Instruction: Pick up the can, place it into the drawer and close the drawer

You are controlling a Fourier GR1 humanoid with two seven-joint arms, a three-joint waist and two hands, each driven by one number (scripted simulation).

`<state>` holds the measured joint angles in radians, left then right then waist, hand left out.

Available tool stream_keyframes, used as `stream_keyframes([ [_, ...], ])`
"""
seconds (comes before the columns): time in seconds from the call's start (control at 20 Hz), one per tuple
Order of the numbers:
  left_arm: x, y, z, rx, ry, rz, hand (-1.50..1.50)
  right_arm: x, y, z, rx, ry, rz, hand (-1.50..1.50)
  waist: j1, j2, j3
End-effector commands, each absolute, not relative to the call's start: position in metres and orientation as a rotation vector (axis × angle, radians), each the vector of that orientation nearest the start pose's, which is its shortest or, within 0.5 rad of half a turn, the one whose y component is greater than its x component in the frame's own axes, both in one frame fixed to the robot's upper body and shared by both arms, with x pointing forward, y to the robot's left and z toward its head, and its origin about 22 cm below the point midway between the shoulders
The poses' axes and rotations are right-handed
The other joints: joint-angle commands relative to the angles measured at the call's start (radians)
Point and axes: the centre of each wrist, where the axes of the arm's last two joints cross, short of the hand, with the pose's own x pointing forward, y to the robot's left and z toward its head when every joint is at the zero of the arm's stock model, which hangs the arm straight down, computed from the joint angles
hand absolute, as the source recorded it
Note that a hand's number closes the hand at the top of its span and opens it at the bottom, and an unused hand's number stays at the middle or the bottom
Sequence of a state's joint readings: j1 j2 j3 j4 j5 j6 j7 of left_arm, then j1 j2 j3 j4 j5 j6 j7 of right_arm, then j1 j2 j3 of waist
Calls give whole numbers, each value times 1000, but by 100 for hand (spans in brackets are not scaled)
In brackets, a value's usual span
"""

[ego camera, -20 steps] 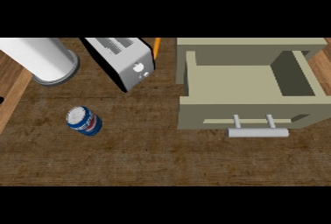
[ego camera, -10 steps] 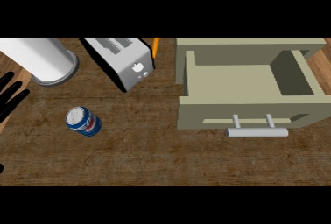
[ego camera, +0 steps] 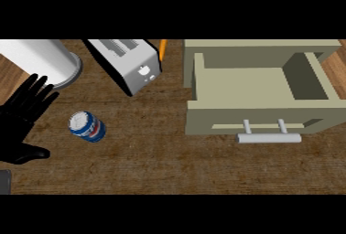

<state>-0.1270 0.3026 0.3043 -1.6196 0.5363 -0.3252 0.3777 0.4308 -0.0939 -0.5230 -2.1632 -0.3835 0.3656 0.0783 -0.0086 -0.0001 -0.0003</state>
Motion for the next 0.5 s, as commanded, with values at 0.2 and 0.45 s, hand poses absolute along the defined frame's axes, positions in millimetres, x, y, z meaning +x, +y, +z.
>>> stream_keyframes([
  [0.2,276,339,47,-172,-1474,-14,-150,76,-375,100,-227,-1775,-100,-150,-2,0,0],
  [0.45,262,342,20,-157,-1460,21,-150,72,-374,98,-193,-1776,-99,-150,1,-1,0],
])
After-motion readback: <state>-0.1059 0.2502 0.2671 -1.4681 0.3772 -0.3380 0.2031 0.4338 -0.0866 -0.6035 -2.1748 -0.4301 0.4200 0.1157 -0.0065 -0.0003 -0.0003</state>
